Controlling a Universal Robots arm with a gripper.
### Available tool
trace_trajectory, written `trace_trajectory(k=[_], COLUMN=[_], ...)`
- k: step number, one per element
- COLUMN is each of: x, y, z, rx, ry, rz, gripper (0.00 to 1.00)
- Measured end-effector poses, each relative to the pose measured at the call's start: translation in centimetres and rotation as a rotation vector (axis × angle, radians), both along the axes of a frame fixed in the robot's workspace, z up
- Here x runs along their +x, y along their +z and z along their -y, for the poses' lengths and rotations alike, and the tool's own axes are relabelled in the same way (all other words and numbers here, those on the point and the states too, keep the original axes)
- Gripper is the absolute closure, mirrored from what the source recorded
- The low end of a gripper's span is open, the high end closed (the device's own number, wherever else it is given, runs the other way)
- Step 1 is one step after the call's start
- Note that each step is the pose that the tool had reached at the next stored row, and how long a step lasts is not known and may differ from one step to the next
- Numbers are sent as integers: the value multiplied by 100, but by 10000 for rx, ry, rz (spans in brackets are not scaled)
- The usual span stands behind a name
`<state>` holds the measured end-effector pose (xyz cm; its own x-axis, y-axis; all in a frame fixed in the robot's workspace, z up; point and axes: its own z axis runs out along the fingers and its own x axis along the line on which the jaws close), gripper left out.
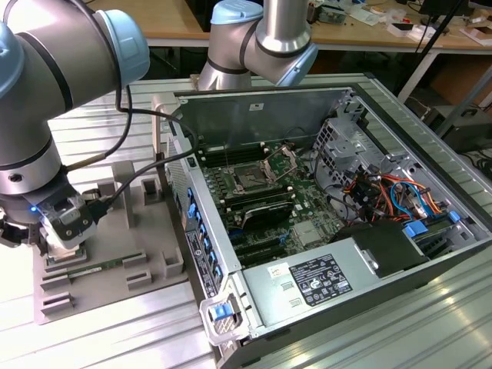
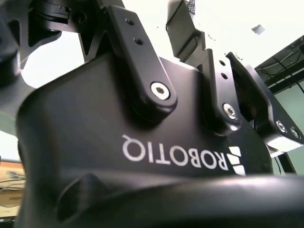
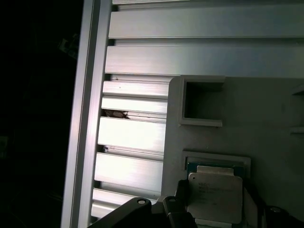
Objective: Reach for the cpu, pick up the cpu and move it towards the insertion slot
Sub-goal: 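Pick up the cpu and move it towards the insertion slot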
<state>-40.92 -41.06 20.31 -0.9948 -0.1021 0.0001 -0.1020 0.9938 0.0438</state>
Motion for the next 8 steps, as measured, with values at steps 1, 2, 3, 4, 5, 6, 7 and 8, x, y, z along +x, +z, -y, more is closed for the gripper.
trace_trajectory(k=[1,2,3,4,5,6,7,8], x=[0,0,0,0,0,0,0,0], y=[2,4,7,10,12,16,17,19], z=[0,0,0,0,0,0,0,0], rx=[0,1,0,0,1,1,1,1], ry=[0,1,0,0,0,1,1,0], rz=[1,1,0,0,0,0,1,1], gripper=[46,46,46,46,46,46,46,46])
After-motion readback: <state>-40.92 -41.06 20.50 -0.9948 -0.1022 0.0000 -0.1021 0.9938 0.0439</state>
